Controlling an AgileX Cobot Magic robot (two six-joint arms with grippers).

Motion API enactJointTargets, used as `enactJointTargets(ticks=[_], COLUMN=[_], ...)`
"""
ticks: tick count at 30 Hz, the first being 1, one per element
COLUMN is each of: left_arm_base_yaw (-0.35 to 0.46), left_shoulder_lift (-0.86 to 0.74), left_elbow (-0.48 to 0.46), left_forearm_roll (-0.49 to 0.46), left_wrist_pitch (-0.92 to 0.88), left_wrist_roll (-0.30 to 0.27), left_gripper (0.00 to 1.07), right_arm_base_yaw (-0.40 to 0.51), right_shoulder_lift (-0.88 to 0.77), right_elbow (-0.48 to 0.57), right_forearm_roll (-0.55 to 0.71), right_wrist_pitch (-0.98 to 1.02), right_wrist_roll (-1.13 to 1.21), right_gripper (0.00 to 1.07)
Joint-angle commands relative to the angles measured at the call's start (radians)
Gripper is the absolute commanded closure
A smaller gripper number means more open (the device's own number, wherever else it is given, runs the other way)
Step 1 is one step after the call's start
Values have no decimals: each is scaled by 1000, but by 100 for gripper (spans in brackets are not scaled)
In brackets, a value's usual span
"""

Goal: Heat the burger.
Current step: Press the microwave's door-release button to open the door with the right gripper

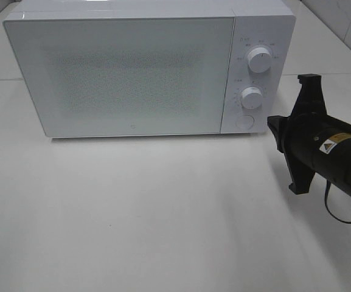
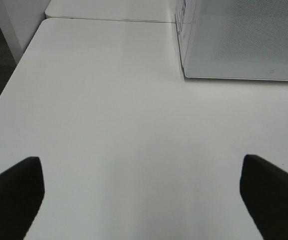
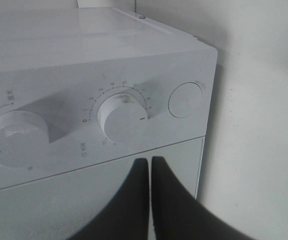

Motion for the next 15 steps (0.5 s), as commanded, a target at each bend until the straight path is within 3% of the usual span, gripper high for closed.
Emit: enactJointTargets(ticks=[1,15], left_arm_base_yaw=[2,2], left_shoulder_lift=[-15,-15], left_elbow=[3,3], left_forearm_roll=[1,1], left_wrist_pitch=[-13,-13], left_wrist_roll=[-3,-3], left_gripper=[6,6], right_arm_base_yaw=[3,3], right_shoulder_lift=[23,190], right_elbow=[-32,-151], right_forearm_roll=[2,100], right_wrist_pitch=[-12,-13], right_wrist_roll=[1,-1], right_gripper=[107,107])
